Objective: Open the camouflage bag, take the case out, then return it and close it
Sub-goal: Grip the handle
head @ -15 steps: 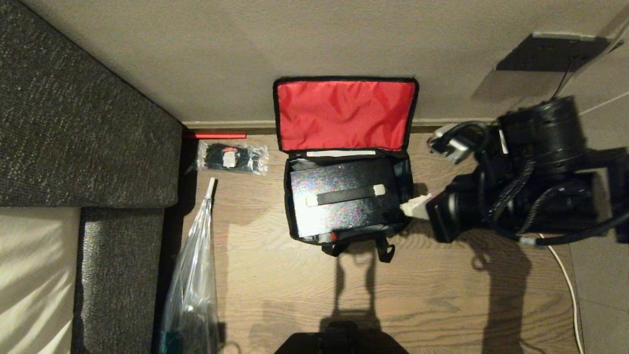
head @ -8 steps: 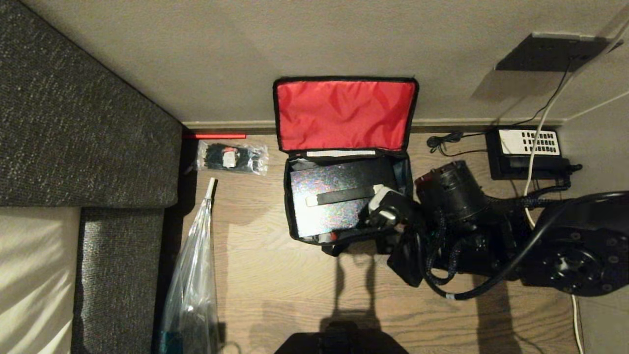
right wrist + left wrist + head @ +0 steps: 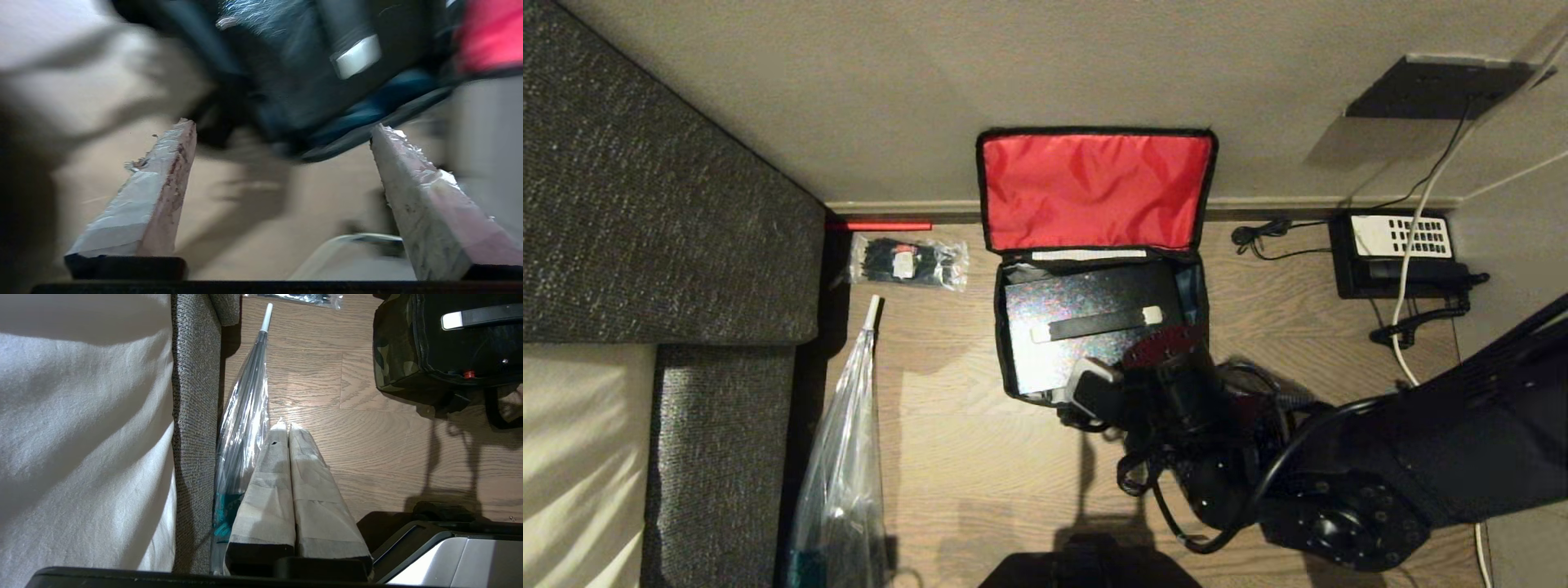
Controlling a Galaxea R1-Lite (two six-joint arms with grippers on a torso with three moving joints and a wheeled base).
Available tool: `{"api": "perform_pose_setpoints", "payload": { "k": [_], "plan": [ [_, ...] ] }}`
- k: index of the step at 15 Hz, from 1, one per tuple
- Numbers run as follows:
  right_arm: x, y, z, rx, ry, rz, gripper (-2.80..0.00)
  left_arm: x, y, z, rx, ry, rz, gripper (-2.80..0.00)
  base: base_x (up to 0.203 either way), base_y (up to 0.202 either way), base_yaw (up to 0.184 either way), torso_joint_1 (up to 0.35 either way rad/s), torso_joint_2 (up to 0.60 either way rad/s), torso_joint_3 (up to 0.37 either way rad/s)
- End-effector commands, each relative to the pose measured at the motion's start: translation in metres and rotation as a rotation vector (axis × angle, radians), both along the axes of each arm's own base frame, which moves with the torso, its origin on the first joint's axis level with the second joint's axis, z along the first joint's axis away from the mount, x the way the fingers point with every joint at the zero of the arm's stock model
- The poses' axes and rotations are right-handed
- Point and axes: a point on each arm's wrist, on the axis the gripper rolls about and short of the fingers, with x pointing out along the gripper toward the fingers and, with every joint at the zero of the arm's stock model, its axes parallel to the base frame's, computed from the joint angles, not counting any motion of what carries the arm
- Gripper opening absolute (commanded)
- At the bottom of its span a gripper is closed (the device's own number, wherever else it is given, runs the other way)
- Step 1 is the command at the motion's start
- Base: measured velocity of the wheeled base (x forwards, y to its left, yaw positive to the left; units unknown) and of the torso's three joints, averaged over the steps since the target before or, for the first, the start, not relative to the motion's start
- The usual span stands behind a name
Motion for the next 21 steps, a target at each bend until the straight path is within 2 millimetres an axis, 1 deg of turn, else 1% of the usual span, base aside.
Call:
{"api": "perform_pose_setpoints", "payload": {
  "k": [1, 2, 4, 5, 8, 9, 11, 13, 14, 15, 18, 21],
  "plan": [
    [0.007, 0.014, -0.024, -0.124, -0.083, 0.003, 0.0, 0.0, 0.0, -0.001, 0.0, 0.001, 0.001, -2.8, 0.0, 0.0, 0.0, 0.0, 0.0, 0.0],
    [0.011, 0.018, -0.028, -0.115, -0.115, -0.017, 0.0, 0.0, 0.0, -0.001, -0.001, 0.001, 0.002, -2.8, 0.0, 0.0, 0.0, 0.0, 0.0, 0.0],
    [0.022, 0.031, -0.054, -0.073, -0.19, -0.051, 0.0, 0.0, 0.0, -0.001, 0.0, 0.001, 0.003, -2.8, 0.0, 0.0, 0.0, 0.0, 0.0, 0.0],
    [0.027, 0.034, -0.06, -0.057, -0.227, -0.065, 0.0, 0.0, 0.0, -0.001, 0.0, 0.001, 0.001, -2.8, 0.0, 0.0, 0.0, 0.0, 0.0, 0.0],
    [0.047, 0.041, -0.057, -0.033, -0.309, -0.099, 0.0, 0.0, 0.0, -0.001, -0.001, 0.0, 0.003, -2.8, 0.0, 0.0, 0.0, 0.0, 0.0, 0.0],
    [0.052, 0.04, -0.058, -0.065, -0.33, -0.104, 0.0, 0.0, 0.0, -0.001, 0.0, 0.001, 0.003, -2.8, 0.0, 0.0, 0.0, 0.0, 0.0, 0.0],
    [0.065, 0.035, -0.05, -0.085, -0.374, -0.113, 0.0, 0.0, 0.0, -0.001, 0.0, 0.001, 0.003, -2.8, 0.0, 0.0, 0.0, 0.0, 0.0, 0.0],
    [0.074, 0.026, -0.045, -0.154, -0.381, -0.129, 0.0, 0.0, 0.0, -0.001, 0.0, 0.001, 0.003, -2.8, 0.0, 0.0, 0.0, 0.0, 0.0, 0.0],
    [0.078, 0.027, -0.042, -0.143, -0.397, -0.13, 0.0, 0.0, 0.0, -0.001, 0.0, 0.001, 0.001, -2.8, 0.0, 0.0, 0.0, 0.0, 0.0, 0.0],
    [0.085, 0.026, -0.045, -0.152, -0.404, -0.117, 0.0, 0.0, 0.0, -0.001, 0.0, 0.001, 0.001, -2.8, 0.0, 0.0, 0.0, 0.0, 0.0, 0.0],
    [0.093, 0.029, -0.052, -0.149, -0.426, -0.048, 0.0, 0.0, 0.0, -0.001, 0.0, 0.001, 0.002, -2.8, 0.0, 0.0, 0.0, 0.0, 0.0, 0.0],
    [0.098, 0.033, -0.063, -0.14, -0.445, 0.038, 0.0, 0.0, 0.0, -0.001, -0.001, 0.0, 0.002, -2.8, 0.0, 0.0, 0.0, 0.0, 0.0, 0.0]
  ]
}}
